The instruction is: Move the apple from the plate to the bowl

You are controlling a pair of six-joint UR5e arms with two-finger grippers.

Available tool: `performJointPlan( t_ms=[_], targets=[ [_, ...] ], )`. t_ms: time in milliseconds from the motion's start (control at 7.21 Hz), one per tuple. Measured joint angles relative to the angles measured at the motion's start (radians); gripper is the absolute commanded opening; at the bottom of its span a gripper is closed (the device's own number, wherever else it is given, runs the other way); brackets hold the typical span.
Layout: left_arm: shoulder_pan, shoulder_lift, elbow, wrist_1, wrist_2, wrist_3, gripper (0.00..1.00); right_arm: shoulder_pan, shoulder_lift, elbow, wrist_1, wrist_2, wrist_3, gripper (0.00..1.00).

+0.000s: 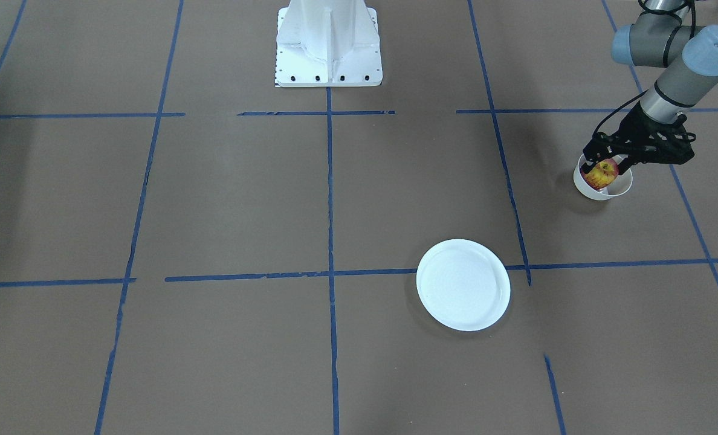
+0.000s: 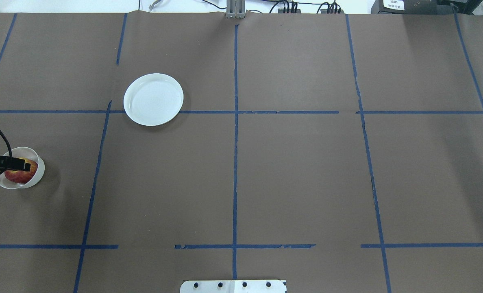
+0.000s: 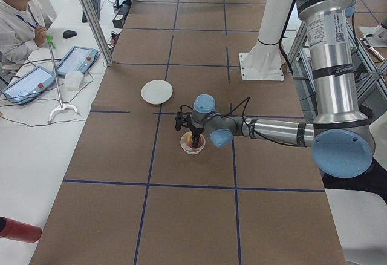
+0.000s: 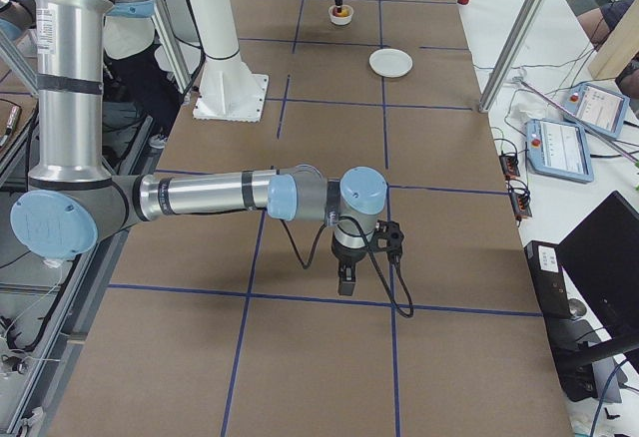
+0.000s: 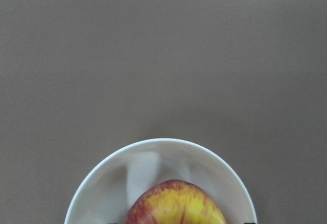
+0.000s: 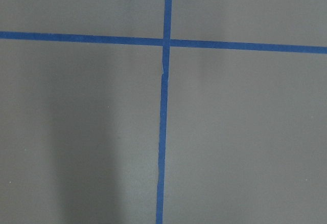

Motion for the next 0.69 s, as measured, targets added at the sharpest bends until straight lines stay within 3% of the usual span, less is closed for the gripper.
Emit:
performJointPlan(
  t_ms=[139, 416, 693],
  targets=[
    [-0.023, 0.049, -0.068, 0.001, -0.003, 0.004, 0.85, 0.0, 0.0, 0.0, 0.0, 0.0, 0.0, 1.0],
    [-0.141, 0.092, -0.105, 0.008, -0.072, 0.086, 0.92, 0.0, 0.0, 0.0, 0.0, 0.0, 0.0, 1.0],
    [-0.392, 0.094, -0.08, 0.171, -0.188, 0.444, 0.96, 0.0, 0.0, 0.0, 0.0, 0.0, 0.0, 1.0]
  ],
)
